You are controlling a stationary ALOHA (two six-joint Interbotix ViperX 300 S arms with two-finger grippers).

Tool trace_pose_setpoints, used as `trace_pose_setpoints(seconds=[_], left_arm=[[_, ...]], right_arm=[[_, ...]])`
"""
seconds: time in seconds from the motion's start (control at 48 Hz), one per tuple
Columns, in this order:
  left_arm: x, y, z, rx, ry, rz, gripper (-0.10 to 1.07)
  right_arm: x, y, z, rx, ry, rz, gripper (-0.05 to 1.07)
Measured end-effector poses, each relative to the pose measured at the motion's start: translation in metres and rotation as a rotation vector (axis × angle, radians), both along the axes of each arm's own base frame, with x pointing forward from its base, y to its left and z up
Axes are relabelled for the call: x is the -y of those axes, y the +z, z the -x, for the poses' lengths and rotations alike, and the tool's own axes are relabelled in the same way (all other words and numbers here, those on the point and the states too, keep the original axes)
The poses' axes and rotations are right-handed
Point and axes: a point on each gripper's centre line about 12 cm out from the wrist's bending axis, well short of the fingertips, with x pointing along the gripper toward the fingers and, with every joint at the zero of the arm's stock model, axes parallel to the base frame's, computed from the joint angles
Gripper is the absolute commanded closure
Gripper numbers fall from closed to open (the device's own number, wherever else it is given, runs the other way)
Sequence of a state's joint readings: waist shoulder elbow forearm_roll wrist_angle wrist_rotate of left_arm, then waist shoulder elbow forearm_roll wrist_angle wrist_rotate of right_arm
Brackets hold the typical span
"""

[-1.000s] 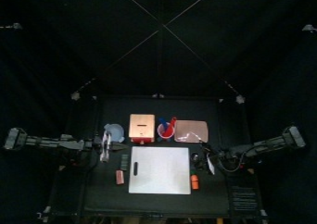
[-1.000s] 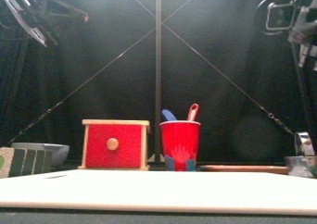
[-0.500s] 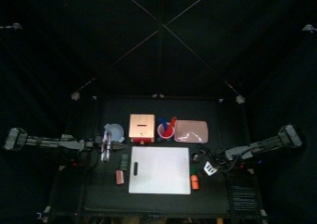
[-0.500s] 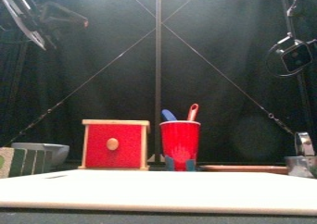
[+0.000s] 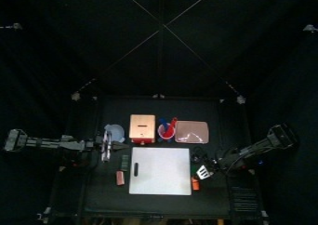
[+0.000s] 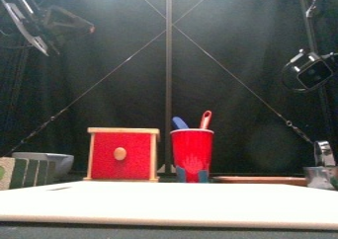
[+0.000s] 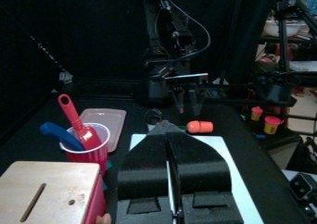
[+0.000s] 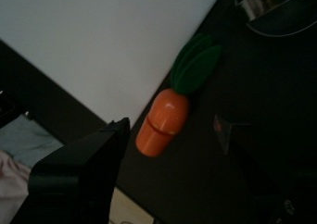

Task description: Grab carrot

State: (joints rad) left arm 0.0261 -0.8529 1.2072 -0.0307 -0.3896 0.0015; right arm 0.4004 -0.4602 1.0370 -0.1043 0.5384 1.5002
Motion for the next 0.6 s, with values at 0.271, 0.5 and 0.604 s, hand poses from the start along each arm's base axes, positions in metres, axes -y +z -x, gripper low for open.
trace_pose_setpoints(seconds=[0.271,0.5,0.604], left_arm=[[-0.002,-0.004,0.001,-0.011,0.008,0.002,0.97],[-0.002,-0.009,0.002,-0.024,0.009,0.002,0.97],[-0.002,-0.010,0.003,-0.026,0.009,0.002,0.97]], right_arm=[[-0.010,-0.018,-0.010,-0.072,-0.073,0.018,0.02],[-0.020,-0.025,-0.017,-0.109,-0.090,0.013,0.02],[-0.022,-0.031,-0.020,-0.133,-0.092,0.023,0.04]])
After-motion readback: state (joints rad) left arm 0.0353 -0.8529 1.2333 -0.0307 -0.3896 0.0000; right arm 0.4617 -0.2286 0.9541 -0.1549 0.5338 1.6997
